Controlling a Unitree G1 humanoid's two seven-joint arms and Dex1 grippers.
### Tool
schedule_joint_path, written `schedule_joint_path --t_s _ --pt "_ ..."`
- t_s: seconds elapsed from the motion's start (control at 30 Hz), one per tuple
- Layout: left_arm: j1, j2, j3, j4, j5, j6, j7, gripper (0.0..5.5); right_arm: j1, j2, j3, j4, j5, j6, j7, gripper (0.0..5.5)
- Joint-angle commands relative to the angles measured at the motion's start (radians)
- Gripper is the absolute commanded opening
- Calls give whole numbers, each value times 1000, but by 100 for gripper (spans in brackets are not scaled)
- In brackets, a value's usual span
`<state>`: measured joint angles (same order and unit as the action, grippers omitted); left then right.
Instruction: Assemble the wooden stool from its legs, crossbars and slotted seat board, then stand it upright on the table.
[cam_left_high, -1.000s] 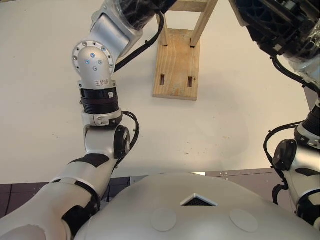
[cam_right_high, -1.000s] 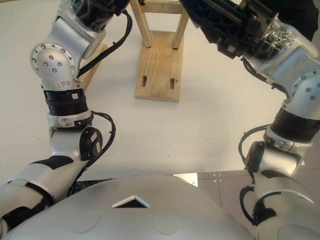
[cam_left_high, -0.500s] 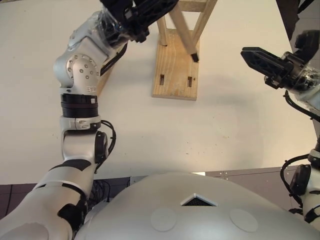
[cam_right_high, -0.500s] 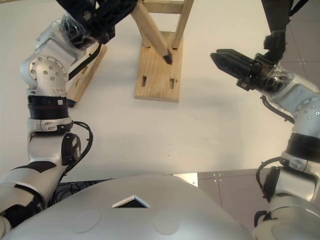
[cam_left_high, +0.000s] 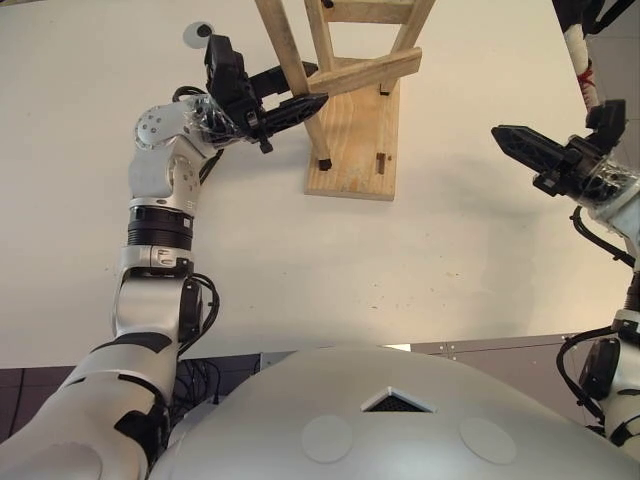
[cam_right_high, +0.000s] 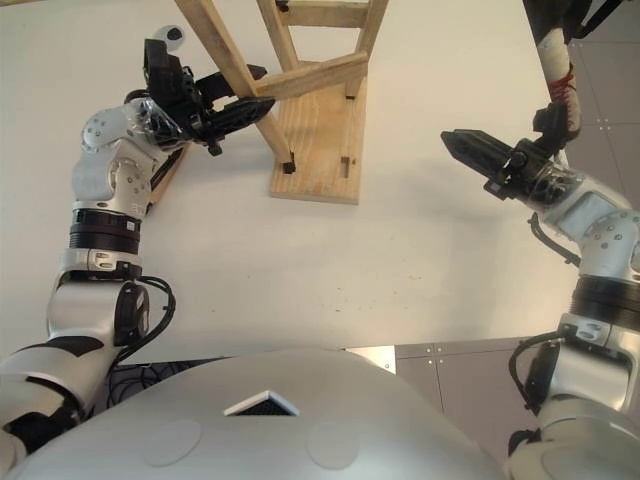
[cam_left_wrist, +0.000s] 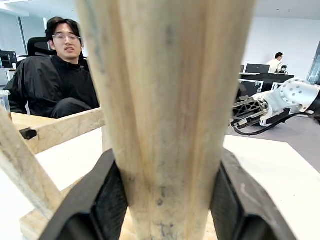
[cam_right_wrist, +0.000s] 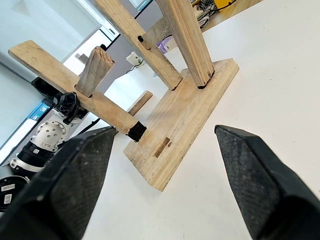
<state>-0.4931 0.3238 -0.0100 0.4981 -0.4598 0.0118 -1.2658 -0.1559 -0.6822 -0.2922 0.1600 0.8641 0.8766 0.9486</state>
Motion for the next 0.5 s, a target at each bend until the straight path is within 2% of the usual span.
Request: schedule_joint_path --t_s 0.03,0.13,0.3,0.5 --pt "-3 22 -19 50 49 -9 -24 202 -22 -8 4 2 -19 4 6 363" --pt "-5 62 -63 77 90 -8 -86 202 -27 -2 5 5 -28 1 6 363" --pt "-44 123 -183 158 208 -108 -201 202 -22 17 12 0 -40 -10 2 363" --pt "-125 158 -246 225 251 -63 -242 202 17 48 8 -35 -42 -18 -20 363"
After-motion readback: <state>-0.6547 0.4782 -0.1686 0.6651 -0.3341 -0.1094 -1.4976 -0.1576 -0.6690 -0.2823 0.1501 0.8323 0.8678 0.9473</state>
